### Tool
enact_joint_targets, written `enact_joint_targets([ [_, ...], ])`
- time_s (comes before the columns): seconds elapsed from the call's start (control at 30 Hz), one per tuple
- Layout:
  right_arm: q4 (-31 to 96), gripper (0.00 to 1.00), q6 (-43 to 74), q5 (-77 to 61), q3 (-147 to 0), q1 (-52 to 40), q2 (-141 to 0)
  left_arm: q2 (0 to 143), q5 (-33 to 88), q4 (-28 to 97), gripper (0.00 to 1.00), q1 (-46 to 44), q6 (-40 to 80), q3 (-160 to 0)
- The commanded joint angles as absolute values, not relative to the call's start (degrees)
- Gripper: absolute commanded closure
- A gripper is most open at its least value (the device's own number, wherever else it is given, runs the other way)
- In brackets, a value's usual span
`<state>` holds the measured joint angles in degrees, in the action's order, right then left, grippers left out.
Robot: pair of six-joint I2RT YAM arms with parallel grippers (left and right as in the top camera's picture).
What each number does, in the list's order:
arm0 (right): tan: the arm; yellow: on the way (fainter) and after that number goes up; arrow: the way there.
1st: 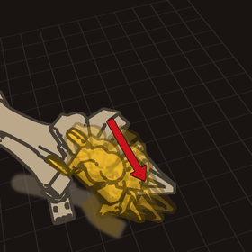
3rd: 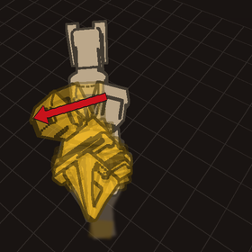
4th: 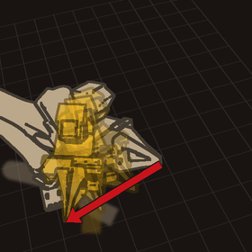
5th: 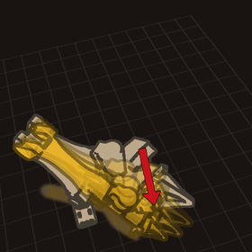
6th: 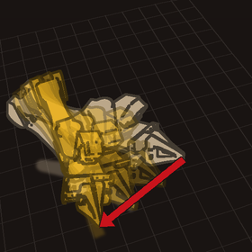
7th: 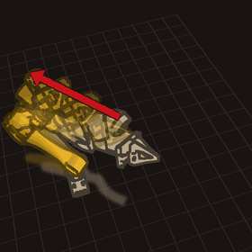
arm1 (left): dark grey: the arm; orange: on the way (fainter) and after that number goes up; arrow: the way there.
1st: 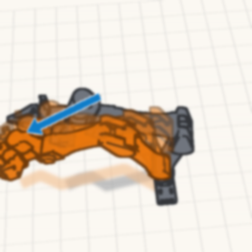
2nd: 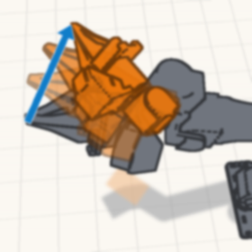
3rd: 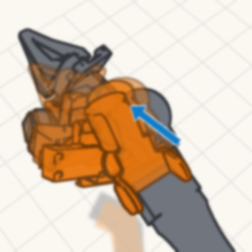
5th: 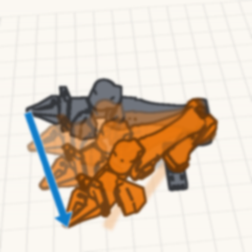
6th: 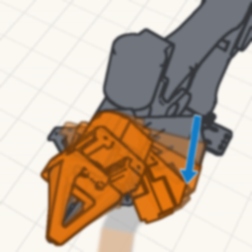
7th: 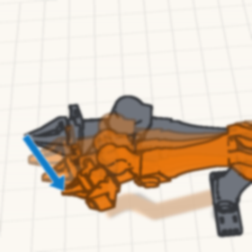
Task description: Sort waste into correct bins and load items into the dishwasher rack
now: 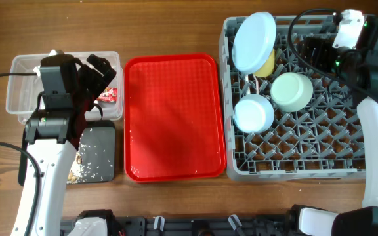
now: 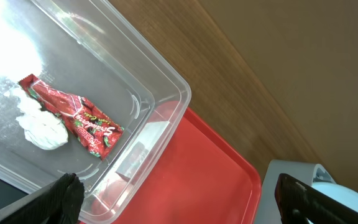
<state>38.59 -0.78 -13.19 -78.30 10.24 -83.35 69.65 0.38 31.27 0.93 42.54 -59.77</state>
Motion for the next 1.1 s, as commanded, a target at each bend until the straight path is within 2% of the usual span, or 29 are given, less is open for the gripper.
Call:
enact_joint_targets([
  [0.0, 38.44, 0.0, -1.37, -10.09, -78.37, 10.11, -84.01, 69.76, 0.6, 31.11, 0.0, 1.41, 42.44, -60.45],
  [0.23, 39.09, 0.0, -1.61, -9.8, -78.3, 10.09, -81.23, 69.76, 0.6, 31.11, 0.0, 1.41, 42.44, -60.45],
  [0.37, 38.61, 0.01, -1.37, -12.19, -78.3, 10.09, -72.82, 69.76, 0.6, 31.11, 0.0, 1.41, 42.41, -60.45],
  [0.5, 33.01, 0.0, -1.89, -16.49, -78.26, 8.08, -61.43, 69.76, 0.6, 31.11, 0.0, 1.41, 42.41, -60.45],
  [0.7, 28.99, 0.0, -15.25, -16.38, -74.72, -1.61, -44.27, 69.76, 0.6, 31.11, 0.0, 1.41, 42.44, -60.45],
  [0.9, 14.37, 0.0, -10.52, -16.36, -51.44, -2.09, -25.39, 69.76, 0.6, 31.11, 0.0, 1.41, 42.41, -60.45],
  [1.07, -4.47, 0.0, -1.83, -12.19, -27.68, -2.09, -11.53, 69.76, 0.6, 31.11, 0.0, 1.41, 42.44, -60.45],
])
